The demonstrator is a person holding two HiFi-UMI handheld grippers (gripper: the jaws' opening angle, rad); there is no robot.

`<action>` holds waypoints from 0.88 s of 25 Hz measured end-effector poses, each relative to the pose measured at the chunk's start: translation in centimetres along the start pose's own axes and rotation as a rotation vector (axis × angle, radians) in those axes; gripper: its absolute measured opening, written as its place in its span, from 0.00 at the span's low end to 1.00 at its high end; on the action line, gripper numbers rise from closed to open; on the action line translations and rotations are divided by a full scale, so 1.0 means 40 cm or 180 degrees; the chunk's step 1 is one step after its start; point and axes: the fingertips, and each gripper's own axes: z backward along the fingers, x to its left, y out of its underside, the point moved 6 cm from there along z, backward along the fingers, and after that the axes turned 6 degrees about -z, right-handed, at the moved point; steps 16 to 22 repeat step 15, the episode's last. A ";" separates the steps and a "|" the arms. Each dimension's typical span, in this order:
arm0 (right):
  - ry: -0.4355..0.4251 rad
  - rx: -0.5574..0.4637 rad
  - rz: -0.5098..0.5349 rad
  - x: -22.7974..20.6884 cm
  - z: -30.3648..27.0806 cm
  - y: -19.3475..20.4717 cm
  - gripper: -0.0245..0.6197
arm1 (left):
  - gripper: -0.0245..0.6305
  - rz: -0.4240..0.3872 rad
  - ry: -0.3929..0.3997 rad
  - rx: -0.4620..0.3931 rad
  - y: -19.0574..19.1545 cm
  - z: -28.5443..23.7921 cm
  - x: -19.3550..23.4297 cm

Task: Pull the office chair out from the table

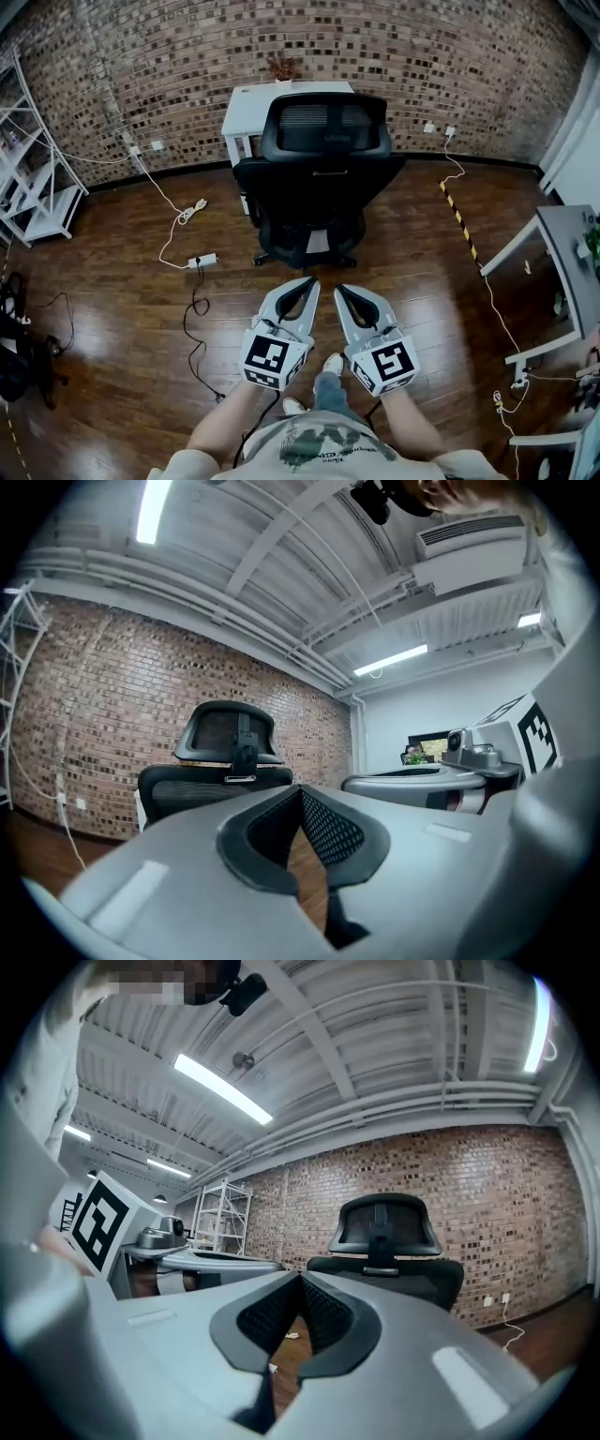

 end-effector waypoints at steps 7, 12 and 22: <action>-0.0049 -0.0047 -0.0017 0.007 0.001 -0.007 0.04 | 0.06 -0.0026 -0.0038 -0.0024 -0.012 0.010 0.002; -0.0092 -0.0038 -0.0017 0.017 -0.006 -0.010 0.04 | 0.06 -0.0036 -0.0058 -0.0015 -0.006 0.013 0.012; -0.0099 -0.0030 0.0001 0.025 -0.009 -0.010 0.04 | 0.06 -0.0023 -0.0032 -0.0019 -0.007 0.016 0.015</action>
